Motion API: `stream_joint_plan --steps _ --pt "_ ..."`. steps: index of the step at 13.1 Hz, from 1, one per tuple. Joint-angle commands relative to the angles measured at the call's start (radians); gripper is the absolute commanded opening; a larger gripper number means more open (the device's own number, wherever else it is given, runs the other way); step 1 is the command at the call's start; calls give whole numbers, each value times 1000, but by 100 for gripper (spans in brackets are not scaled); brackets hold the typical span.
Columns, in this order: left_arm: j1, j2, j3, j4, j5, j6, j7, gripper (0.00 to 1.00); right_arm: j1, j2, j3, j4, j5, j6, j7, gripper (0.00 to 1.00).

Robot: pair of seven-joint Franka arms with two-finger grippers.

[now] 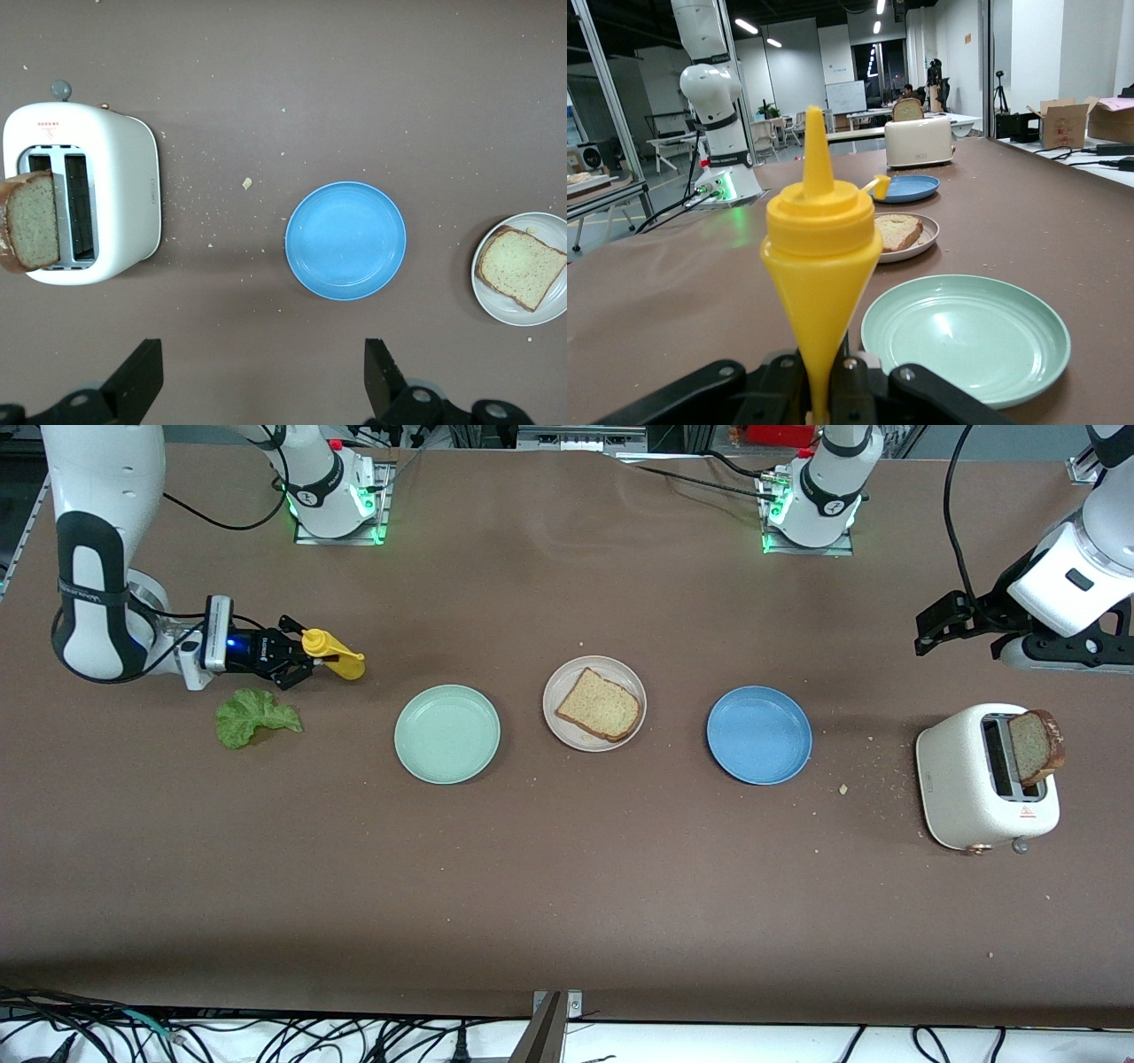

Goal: Make sandwich in beige plate with both arms

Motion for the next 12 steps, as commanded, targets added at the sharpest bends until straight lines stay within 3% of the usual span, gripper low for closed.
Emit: stream_joint_plan --steps 1,4,8,12 --pt "1 -5 3 0 -24 -6 -4 100 -137 28 145 23 22 -10 -64 0" --pt "1 -5 3 0 -24 -6 -4 100 -168 19 157 23 2 18 -61 0" --pt "1 -5 3 0 -24 -6 -4 100 -247 0 158 23 -116 91 -61 0" --pt "1 -5 3 0 -24 -6 -4 100 -270 14 175 19 -133 134 -64 0"
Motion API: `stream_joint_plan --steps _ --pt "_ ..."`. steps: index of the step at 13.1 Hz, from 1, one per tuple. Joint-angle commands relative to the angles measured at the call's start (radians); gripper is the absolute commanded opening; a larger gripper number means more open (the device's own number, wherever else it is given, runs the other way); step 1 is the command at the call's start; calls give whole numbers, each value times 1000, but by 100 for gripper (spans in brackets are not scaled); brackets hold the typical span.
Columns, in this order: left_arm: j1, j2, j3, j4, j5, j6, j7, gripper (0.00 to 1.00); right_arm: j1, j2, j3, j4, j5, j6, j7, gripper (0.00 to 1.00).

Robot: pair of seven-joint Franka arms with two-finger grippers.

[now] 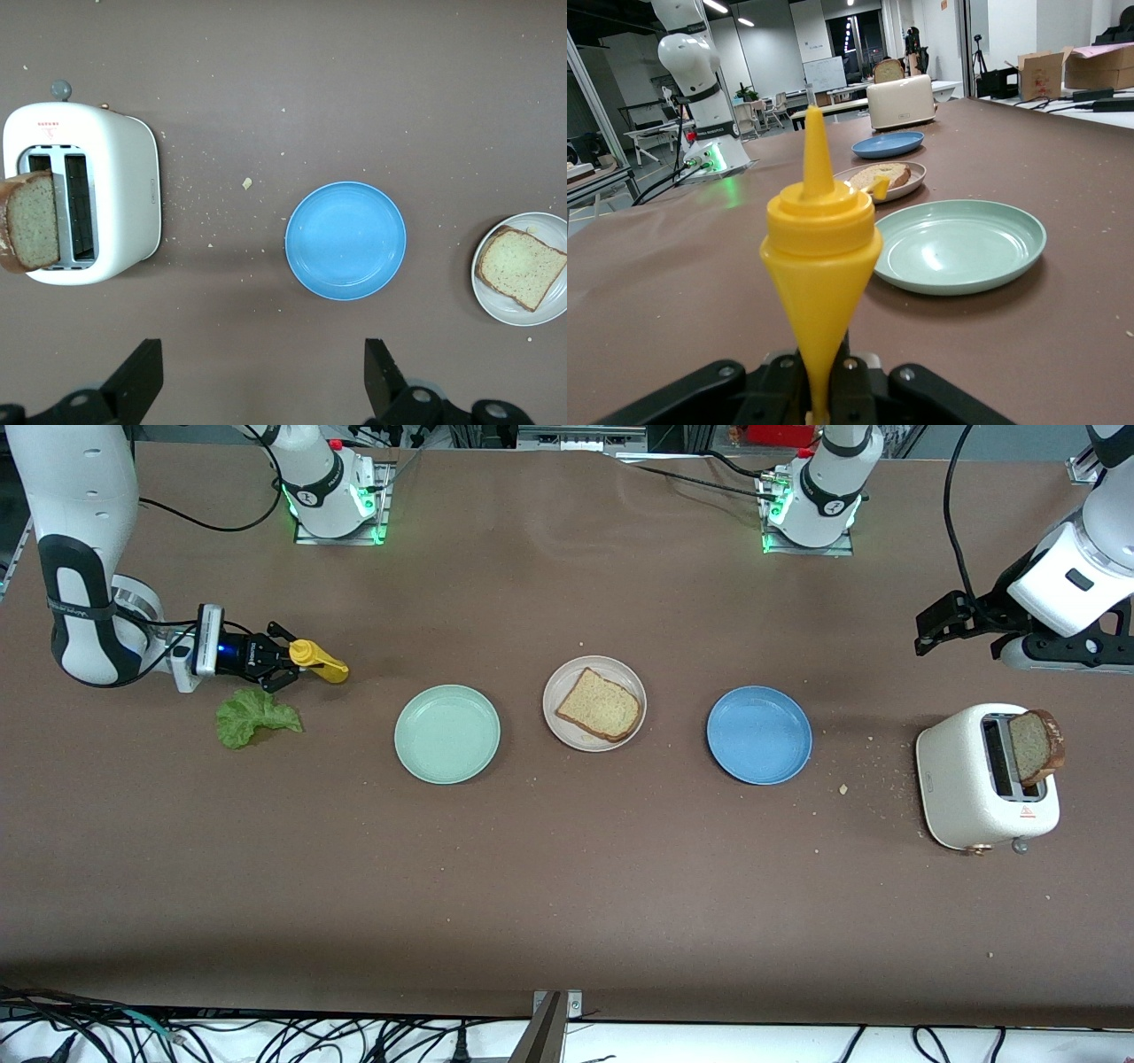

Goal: Make sandwich in beige plate with both arms

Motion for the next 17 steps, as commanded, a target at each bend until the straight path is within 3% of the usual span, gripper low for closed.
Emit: stream_joint_plan --steps 1,5,6,8,10,13,17 --pt "1 -5 3 0 -24 -6 -4 100 -21 -4 29 -7 -18 12 -56 0" --pt "1 -5 3 0 -24 -6 -4 100 -26 22 44 -3 -18 15 -64 10" --pt "1 -5 3 0 -24 -6 -4 100 -26 22 44 -3 -18 14 -56 24" --pt "1 -5 3 0 -24 -6 -4 100 -26 22 46 -2 -17 17 -36 74" --pt "1 -5 3 0 -24 -6 -4 100 -29 13 50 -2 -17 31 -1 96" --pt "1 -5 3 0 -24 -6 -4 100 -32 -68 50 1 -33 110 112 97" --pt "1 -5 3 0 -24 -6 -4 100 -41 -185 50 6 -160 282 353 97"
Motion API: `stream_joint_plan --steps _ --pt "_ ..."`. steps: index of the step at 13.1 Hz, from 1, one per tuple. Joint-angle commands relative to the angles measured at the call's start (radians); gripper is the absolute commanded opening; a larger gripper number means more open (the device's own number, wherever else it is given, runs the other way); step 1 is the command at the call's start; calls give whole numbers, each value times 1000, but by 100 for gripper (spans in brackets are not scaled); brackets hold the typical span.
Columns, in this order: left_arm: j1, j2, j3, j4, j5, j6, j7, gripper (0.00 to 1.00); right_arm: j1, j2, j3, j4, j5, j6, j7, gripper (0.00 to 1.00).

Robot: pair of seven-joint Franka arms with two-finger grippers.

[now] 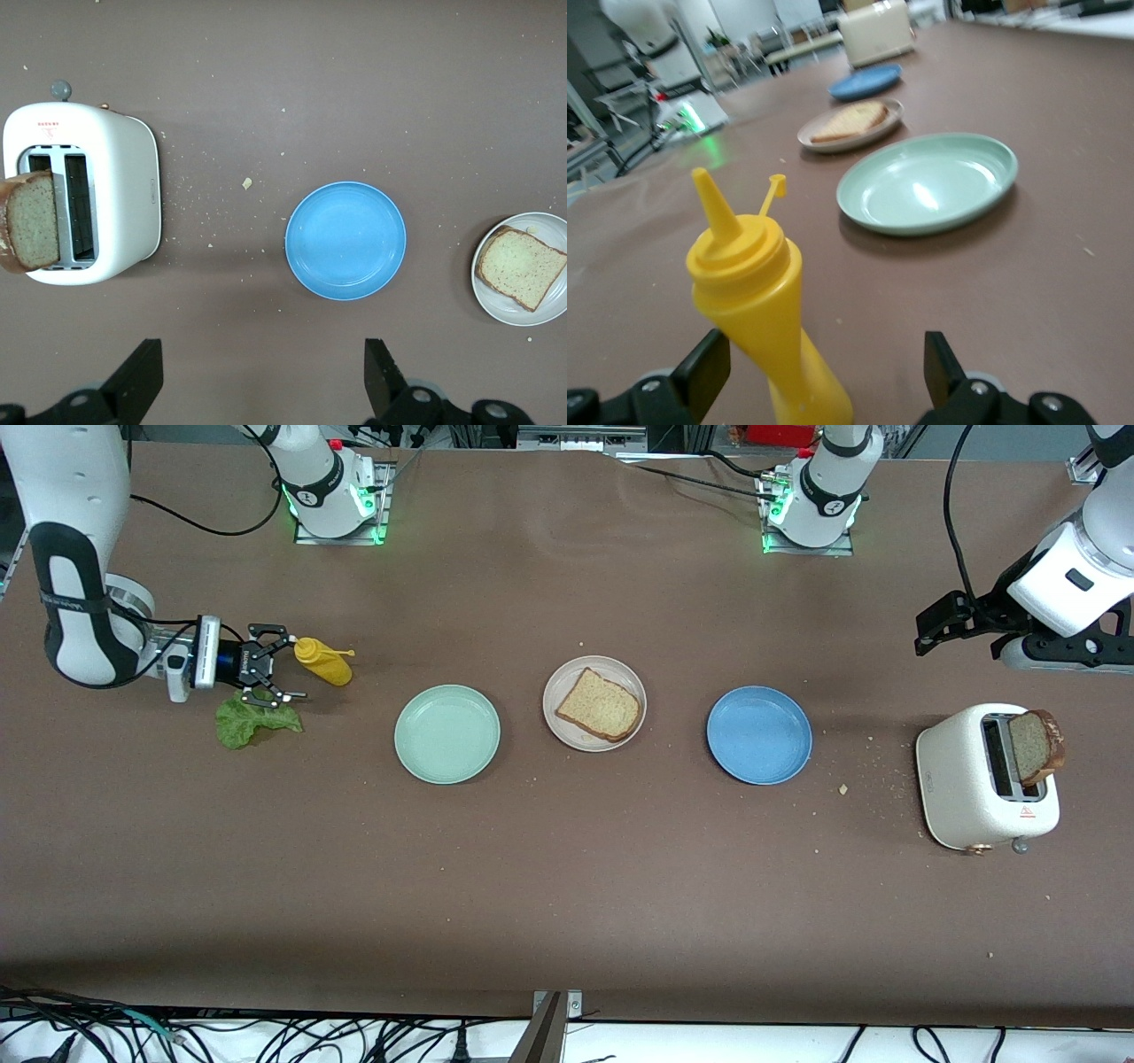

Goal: Make sandwich in beige plate with both arms

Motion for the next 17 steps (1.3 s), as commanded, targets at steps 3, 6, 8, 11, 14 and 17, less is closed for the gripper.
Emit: stream_joint_plan --steps 3,6,8,11,14,17 --pt "1 -5 3 0 -24 -6 -4 100 -28 -142 23 19 -152 163 258 98" --pt "1 -5 3 0 -24 -6 -4 100 -29 -231 31 39 -302 243 523 98" --pt "1 -5 3 0 -24 -6 -4 100 -29 -253 37 83 -399 271 705 98" --pt "1 -5 1 0 -26 -6 -4 100 -29 -295 109 112 -578 411 1069 97" --pt "1 -5 3 0 -24 -6 -4 100 -31 -303 192 88 -760 563 1475 97" --pt "1 -5 3 2 -24 -6 -4 100 -31 -265 232 20 -882 728 1726 98"
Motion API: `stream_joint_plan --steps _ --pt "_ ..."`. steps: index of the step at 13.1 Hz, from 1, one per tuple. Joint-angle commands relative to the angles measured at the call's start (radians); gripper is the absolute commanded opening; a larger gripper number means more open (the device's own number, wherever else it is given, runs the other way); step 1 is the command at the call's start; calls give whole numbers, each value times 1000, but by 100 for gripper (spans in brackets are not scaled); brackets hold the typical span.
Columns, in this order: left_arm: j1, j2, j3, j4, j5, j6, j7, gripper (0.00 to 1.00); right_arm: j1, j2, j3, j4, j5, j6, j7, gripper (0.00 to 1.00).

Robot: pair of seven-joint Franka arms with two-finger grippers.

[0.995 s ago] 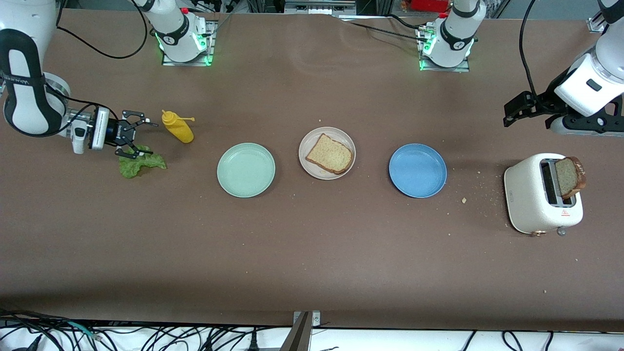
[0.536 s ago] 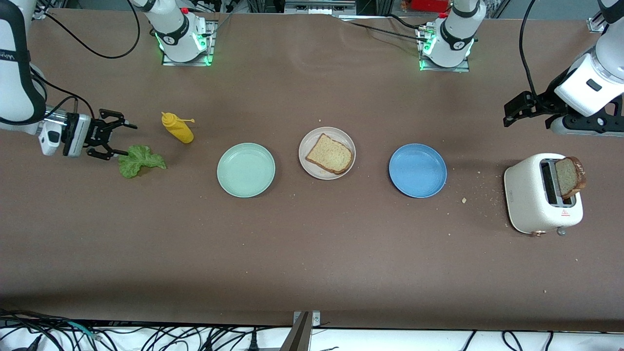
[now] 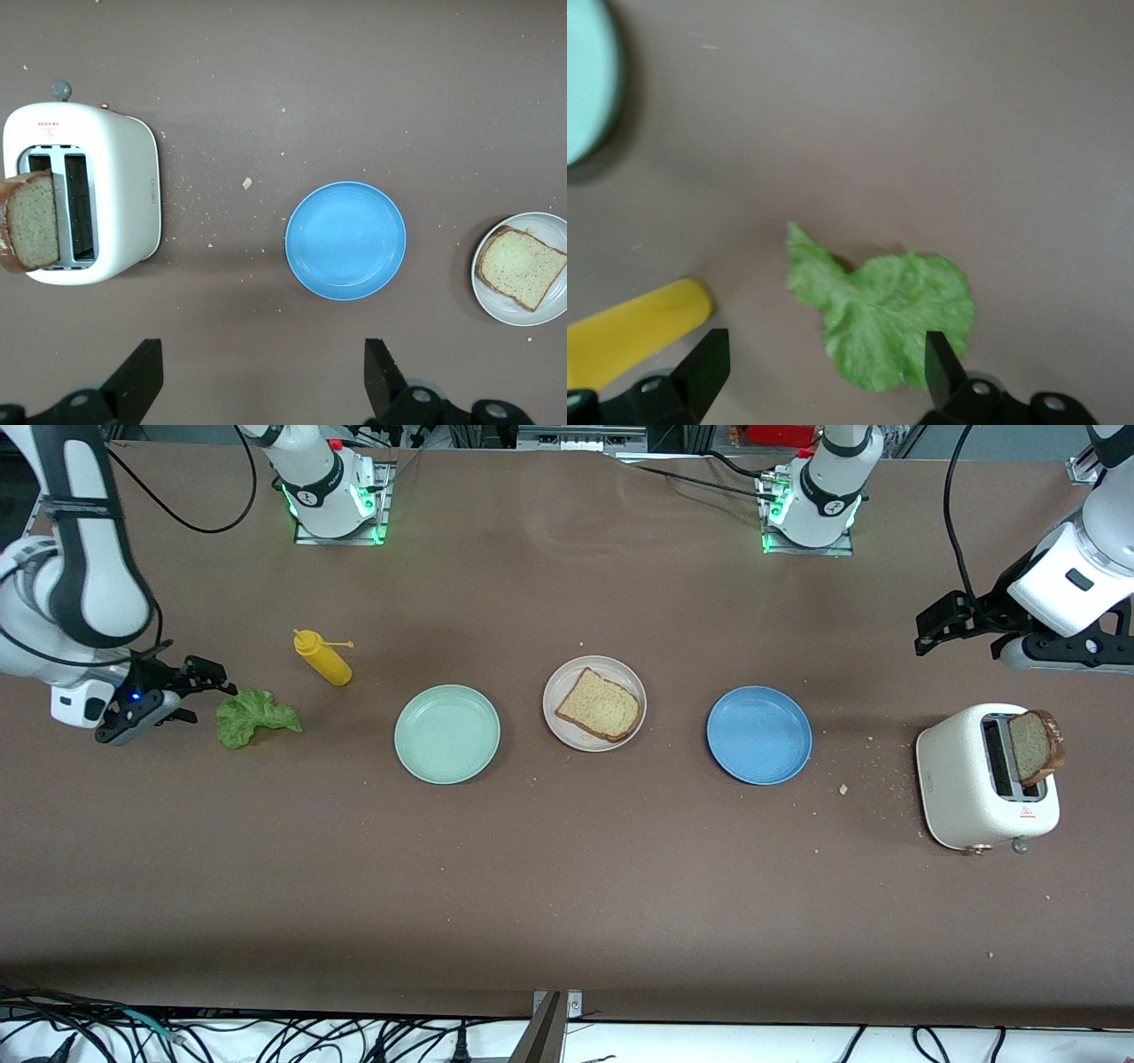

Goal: Make sandwich in beige plate with both arms
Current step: 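Reach the right gripper down and grasp the green lettuce leaf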

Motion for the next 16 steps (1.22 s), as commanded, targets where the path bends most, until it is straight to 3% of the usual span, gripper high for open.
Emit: stream_joint_plan --steps 1,8,9,10,12,13,14,16 --pt "1 -5 3 0 -24 -6 -4 100 -19 45 29 -55 -61 105 149 98" --pt "1 -5 3 2 -24 -6 -4 100 -19 188 42 -79 -61 195 183 97" --pt "1 -5 3 2 -24 -6 -4 100 -19 197 61 -79 -59 196 203 90" --pt "1 -5 3 2 -24 -6 -4 100 -19 197 67 -79 -61 196 208 71" --pt "1 -5 3 2 -24 -5 -4 100 -19 191 70 -76 -61 192 205 23" --pt "1 -5 3 2 -24 -6 -4 100 -19 191 70 -73 -63 192 203 7" --pt "1 -5 3 2 -24 -6 -4 100 -19 190 70 -70 -64 192 200 0" --pt "1 -5 3 2 -24 -5 -4 100 -19 185 70 -53 -84 192 200 0"
